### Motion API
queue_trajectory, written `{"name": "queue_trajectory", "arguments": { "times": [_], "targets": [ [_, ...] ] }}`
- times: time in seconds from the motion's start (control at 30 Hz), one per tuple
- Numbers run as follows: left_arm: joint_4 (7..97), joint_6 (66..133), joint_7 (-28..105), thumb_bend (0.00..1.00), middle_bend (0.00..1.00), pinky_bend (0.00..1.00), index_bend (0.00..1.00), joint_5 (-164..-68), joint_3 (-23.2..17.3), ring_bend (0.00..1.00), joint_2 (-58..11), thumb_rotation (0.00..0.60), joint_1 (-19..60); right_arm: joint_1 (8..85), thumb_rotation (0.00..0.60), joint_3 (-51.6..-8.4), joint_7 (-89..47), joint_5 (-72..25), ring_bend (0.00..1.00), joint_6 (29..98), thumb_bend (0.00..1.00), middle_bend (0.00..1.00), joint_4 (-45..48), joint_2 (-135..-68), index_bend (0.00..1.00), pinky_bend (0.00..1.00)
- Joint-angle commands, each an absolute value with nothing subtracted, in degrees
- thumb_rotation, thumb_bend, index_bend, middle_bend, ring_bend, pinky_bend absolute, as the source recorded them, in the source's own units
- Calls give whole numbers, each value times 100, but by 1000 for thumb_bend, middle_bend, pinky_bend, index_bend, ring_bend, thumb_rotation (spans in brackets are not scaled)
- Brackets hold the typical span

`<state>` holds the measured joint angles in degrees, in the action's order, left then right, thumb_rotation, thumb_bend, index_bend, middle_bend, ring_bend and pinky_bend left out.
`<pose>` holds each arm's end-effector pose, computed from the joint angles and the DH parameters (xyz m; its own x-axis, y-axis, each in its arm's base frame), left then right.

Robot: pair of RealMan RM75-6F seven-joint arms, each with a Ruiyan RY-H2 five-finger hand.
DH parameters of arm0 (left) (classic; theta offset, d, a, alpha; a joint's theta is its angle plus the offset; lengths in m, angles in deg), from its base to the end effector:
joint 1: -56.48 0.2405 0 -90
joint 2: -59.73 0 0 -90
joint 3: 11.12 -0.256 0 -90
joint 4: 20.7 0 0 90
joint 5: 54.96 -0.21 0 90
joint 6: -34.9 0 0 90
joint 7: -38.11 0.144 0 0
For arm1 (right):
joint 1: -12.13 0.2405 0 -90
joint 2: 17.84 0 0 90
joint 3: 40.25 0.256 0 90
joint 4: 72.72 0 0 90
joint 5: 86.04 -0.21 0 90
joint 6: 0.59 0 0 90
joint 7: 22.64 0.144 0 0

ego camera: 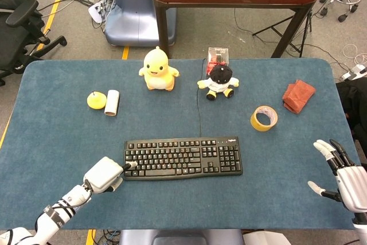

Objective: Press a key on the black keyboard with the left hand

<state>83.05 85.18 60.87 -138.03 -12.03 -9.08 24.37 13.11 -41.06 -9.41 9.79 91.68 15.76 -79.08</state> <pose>-0.1911 0.2442 0.0337 0.6797 0.3334 0.6533 0.6901 -0.5926 -0.4155 -0.3133 -0.1456 0.1781 0.2905 0.0062 0.9569 -0.9496 -0.1213 0.2890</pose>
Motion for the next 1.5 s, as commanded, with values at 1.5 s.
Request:
{"name": "queue_trajectory", "arguments": {
  "times": [1.5],
  "targets": [
    [8095,8579,6489,493,895,1000,181,-13264,-1460,833,-1217,600,2269,1310,600,-4111,-1035,971,54,9110,0,145,1610,-7916,146,435]
  ]
}}
